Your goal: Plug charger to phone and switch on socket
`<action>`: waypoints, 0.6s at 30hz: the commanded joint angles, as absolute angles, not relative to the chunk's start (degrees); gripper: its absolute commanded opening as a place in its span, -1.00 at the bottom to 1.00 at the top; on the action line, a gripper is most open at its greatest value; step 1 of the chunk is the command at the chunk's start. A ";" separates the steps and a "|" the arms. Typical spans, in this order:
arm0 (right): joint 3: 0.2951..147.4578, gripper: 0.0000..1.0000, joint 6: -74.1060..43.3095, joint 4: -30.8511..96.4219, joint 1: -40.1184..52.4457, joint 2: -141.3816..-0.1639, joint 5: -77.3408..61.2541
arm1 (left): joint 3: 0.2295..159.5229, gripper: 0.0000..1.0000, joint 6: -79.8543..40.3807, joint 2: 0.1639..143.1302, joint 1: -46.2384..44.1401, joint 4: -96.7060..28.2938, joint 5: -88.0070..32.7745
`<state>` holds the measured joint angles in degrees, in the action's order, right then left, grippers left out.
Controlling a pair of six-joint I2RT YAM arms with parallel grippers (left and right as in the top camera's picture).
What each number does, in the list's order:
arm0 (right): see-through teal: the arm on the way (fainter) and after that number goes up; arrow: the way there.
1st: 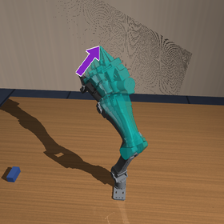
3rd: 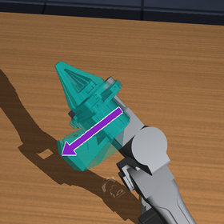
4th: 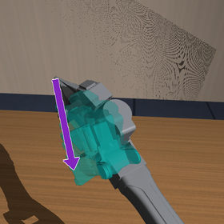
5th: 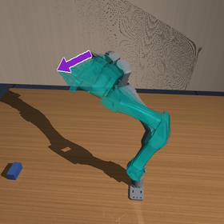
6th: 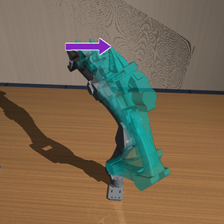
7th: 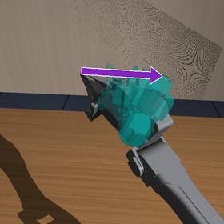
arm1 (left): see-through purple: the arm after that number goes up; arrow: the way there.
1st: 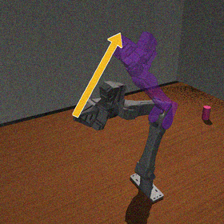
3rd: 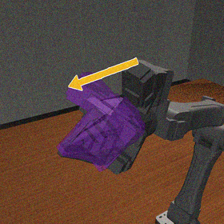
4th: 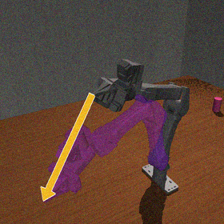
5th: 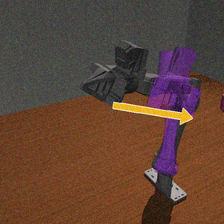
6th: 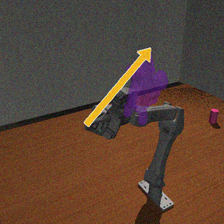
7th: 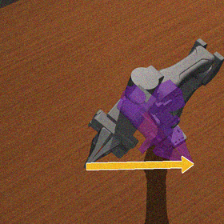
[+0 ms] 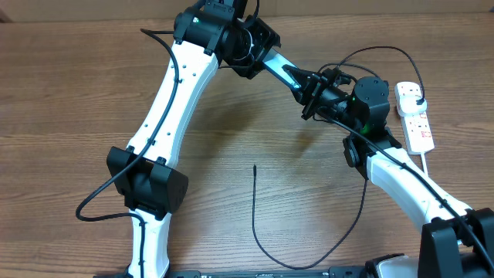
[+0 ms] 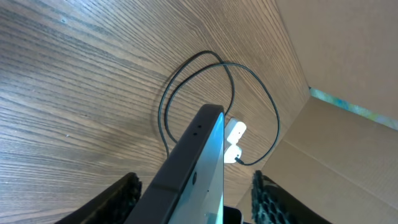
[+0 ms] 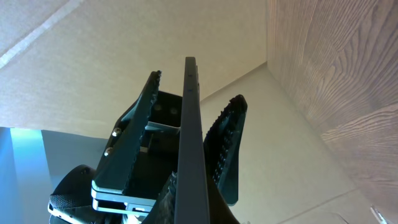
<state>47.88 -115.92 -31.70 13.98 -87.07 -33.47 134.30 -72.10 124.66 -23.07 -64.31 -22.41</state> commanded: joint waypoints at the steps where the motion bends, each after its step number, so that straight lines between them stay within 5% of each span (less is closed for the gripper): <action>1: 48.82 -0.93 -123.85 -33.01 14.20 -86.91 -33.61 | 135.11 0.12 -72.18 123.46 -23.55 -64.51 -22.00; 18: 48.82 -0.92 -123.85 -35.51 14.20 -86.91 -33.56 | 135.11 -0.01 -72.23 123.46 -24.32 -64.45 -21.82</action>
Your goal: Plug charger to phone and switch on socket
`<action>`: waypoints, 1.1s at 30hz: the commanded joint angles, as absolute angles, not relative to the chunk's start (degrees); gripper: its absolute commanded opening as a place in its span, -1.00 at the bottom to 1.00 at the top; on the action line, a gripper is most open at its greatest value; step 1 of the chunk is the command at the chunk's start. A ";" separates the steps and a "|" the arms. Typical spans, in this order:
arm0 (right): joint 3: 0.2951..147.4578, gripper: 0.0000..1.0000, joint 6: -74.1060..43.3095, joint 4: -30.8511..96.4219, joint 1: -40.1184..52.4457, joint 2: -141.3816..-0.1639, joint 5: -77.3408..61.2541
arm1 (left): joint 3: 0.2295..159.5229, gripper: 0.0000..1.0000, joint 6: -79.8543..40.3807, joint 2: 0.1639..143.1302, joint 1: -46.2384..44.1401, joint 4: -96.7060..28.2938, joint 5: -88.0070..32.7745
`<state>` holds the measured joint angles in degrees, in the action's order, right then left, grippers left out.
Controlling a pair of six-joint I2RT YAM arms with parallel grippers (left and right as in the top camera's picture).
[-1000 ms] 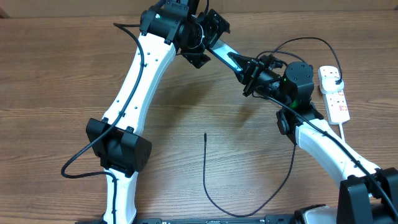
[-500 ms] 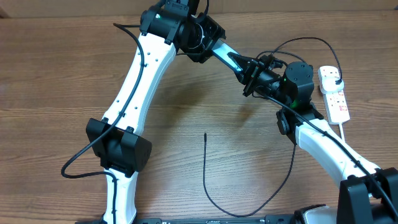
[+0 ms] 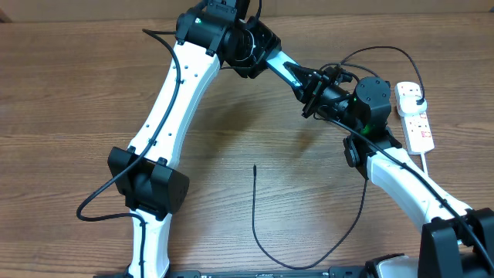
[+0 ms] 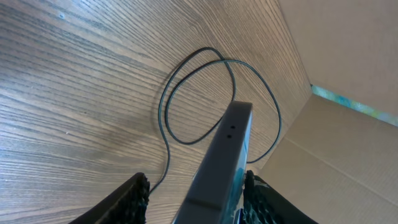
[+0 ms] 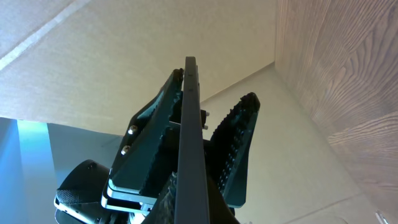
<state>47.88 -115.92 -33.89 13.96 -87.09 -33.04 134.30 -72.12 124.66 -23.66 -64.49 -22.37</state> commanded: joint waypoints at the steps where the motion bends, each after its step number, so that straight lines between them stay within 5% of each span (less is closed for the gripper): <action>1: 48.82 -0.92 -123.85 -35.51 14.20 -86.91 -33.56 | 135.11 -0.06 -72.23 123.46 -24.38 -64.42 -21.80; 17: 48.82 -0.92 -123.85 -35.51 14.20 -86.91 -33.89 | 135.11 -0.61 -72.20 123.46 -24.43 -64.23 -21.82; 33: 48.82 -0.92 -123.85 -35.51 14.20 -86.91 -34.63 | 135.11 -0.77 -72.20 123.46 -24.53 -64.27 -21.87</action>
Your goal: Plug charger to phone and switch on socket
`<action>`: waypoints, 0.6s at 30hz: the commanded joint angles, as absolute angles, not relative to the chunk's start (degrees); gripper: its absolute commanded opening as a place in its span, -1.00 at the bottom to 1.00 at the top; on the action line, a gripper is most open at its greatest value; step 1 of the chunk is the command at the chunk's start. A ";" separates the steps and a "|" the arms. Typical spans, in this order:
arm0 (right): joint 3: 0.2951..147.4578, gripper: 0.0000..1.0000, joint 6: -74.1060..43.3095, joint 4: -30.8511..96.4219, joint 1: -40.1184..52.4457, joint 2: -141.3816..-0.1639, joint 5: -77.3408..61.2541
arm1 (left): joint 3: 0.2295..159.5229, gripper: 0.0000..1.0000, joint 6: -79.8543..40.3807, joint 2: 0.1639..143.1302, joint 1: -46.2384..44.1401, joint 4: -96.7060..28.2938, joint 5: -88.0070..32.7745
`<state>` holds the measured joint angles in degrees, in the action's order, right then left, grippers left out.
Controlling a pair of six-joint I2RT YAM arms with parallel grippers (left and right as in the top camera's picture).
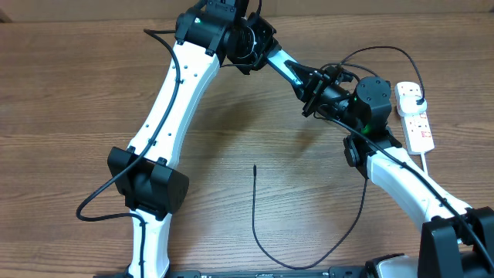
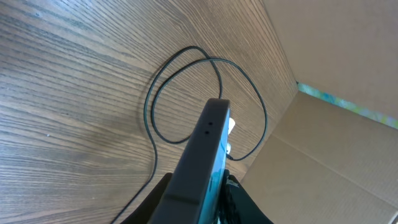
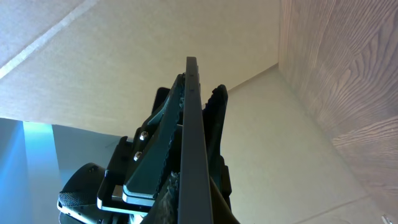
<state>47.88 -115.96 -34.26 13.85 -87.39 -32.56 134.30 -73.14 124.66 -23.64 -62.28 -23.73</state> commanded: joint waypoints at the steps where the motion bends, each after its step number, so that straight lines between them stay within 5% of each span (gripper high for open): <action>1: 48.82 -0.92 -123.85 -35.53 14.20 -86.91 -34.63 | 135.11 -0.78 -72.20 123.46 -24.58 -64.25 -21.85; 18: 48.84 -0.92 -123.85 -40.69 14.20 -86.91 -30.46 | 135.11 -0.56 -72.20 123.46 -24.86 -57.98 -22.13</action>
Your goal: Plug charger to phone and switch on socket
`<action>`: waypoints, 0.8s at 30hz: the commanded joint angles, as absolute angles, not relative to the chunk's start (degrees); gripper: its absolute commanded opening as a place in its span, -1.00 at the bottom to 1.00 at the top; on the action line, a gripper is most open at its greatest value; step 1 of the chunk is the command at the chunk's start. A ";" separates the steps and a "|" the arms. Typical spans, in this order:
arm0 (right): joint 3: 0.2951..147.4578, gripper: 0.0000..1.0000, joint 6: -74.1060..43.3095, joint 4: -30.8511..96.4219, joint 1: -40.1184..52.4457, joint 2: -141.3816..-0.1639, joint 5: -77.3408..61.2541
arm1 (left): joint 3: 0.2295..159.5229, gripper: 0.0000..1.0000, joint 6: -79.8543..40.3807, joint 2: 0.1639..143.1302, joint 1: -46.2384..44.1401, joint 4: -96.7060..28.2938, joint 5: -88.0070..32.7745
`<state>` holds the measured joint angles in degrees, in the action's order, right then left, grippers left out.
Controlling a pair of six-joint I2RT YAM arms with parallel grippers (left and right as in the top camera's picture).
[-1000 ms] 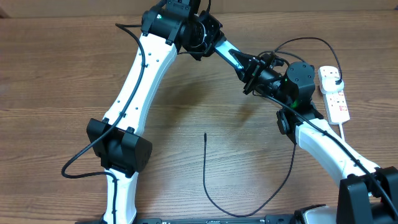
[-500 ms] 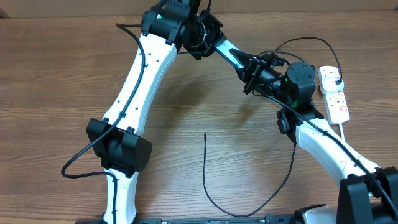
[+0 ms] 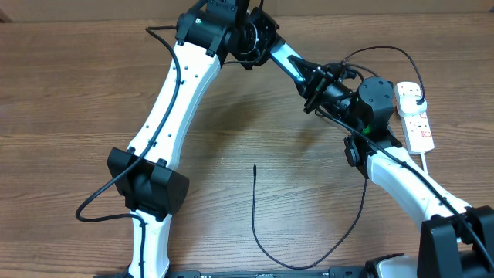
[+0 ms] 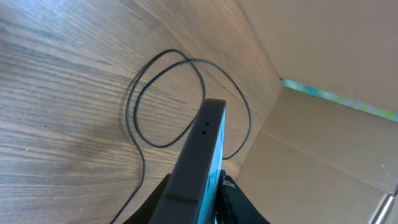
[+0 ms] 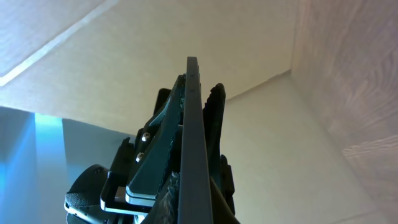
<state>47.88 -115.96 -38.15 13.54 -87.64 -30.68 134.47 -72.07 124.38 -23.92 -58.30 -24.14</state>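
Observation:
The dark phone (image 3: 296,68) hangs edge-on in the air over the back of the table, held at both ends. My left gripper (image 3: 272,52) is shut on its far end and my right gripper (image 3: 315,81) on its near end. The left wrist view looks along the phone's edge (image 4: 198,155) between the left gripper (image 4: 196,202). In the right wrist view the phone (image 5: 191,124) rises from the right gripper (image 5: 193,202), with the left fingers (image 5: 155,162) clamped on it. The black charger cable (image 3: 258,224) lies on the table with its free end (image 3: 255,167) pointing away. The white socket strip (image 3: 415,116) is at the right.
A white plug (image 3: 410,93) sits in the strip, and its black lead loops (image 3: 370,51) over the table behind the right arm. That loop (image 4: 168,99) shows under the phone. A cardboard wall (image 4: 323,56) closes the back edge. The left arm (image 3: 174,93) spans the table's left half.
Both grippers stay shut on the phone. The phone and both grippers have shifted slightly toward the back wall, and the table looks a little farther off in the left wrist view.
At first my right gripper held the phone while the left one stood wide open around its other end. The left fingers were then narrower around it, then shut on it. Now both hold it, slightly nearer the back. The cable and socket strip have not moved.

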 commanded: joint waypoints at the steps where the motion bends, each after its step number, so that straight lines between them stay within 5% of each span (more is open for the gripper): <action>1: 48.84 -0.92 -123.85 -40.66 14.20 -86.91 -30.44 | 135.11 -0.56 -72.20 123.46 -24.86 -57.63 -22.13; 24: 48.84 -0.92 -123.85 -40.51 14.17 -86.91 -28.45 | 135.11 -0.50 -70.41 123.46 -24.84 -52.25 -25.54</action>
<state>47.88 -115.92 -39.77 13.58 -87.66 -27.70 134.52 -71.83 124.29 -24.40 -53.08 -23.99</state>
